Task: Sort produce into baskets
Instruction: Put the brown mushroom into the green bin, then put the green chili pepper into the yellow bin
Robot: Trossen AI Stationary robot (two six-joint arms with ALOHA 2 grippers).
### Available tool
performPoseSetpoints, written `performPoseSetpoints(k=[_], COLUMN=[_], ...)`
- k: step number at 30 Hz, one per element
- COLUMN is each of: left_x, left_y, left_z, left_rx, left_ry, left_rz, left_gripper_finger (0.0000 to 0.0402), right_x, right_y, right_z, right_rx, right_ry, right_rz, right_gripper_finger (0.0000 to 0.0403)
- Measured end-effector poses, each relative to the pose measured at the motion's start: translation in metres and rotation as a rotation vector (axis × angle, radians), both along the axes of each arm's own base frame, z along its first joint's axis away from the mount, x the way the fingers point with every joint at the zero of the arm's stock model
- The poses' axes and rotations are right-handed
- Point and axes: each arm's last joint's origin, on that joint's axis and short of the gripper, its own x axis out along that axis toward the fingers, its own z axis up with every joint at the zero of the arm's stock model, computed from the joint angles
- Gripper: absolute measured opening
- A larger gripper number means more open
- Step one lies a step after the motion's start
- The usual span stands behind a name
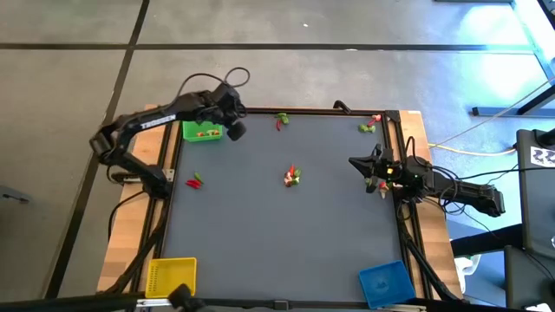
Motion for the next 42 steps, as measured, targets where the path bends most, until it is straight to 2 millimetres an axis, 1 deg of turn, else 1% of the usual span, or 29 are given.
performPoseSetpoints(k=[3,6,9,16,20,24,27,30,37,40,42], left_x=[-0.014,-0.023,-0.028,-0.047,-0.056,-0.06,-0.063,-0.065,-0.068,-0.067,-0.065], left_y=[-0.003,-0.003,-0.002,-0.002,-0.002,-0.002,0.0,0.002,0.004,0.004,0.003], left_z=[0.003,0.0,-0.01,-0.045,-0.062,-0.071,-0.072,-0.072,-0.072,-0.072,-0.067], left_rx=[-0.011,-0.021,-0.018,-0.083,-0.101,-0.104,-0.104,-0.114,-0.146,-0.174,-0.193], left_ry=[0.059,0.122,0.146,0.21,0.228,0.218,0.207,0.201,0.188,0.173,0.144], left_rz=[0.094,0.195,0.245,0.328,0.357,0.39,0.413,0.434,0.431,0.411,0.393], left_gripper_finger=[0.0015,0.0016,0.0017,0.0017,0.0017,0.0017,0.0021,0.0043,0.013,0.0153,0.0161], right_x=[0.0,0.0,0.0,0.0,0.0,0.0,0.0,0.0,0.0,0.0,0.0], right_y=[0.0,0.0,0.001,0.0,0.0,0.0,0.0,0.0,0.0,0.0,0.0], right_z=[0.0,-0.001,-0.002,-0.002,-0.002,-0.002,-0.002,-0.002,-0.002,-0.002,-0.002], right_rx=[0.001,0.002,-0.005,-0.017,-0.017,-0.017,-0.017,-0.017,-0.017,-0.017,-0.017], right_ry=[0.003,0.012,0.021,0.025,0.026,0.027,0.028,0.028,0.027,0.027,0.027], right_rz=[0.004,0.015,0.023,0.009,0.012,0.013,0.014,0.011,0.011,0.011,0.011], right_gripper_finger=[0.0017,0.0017,0.0017,0.0017,0.0017,0.0017,0.0017,0.0017,0.0017,0.0017,0.0017])
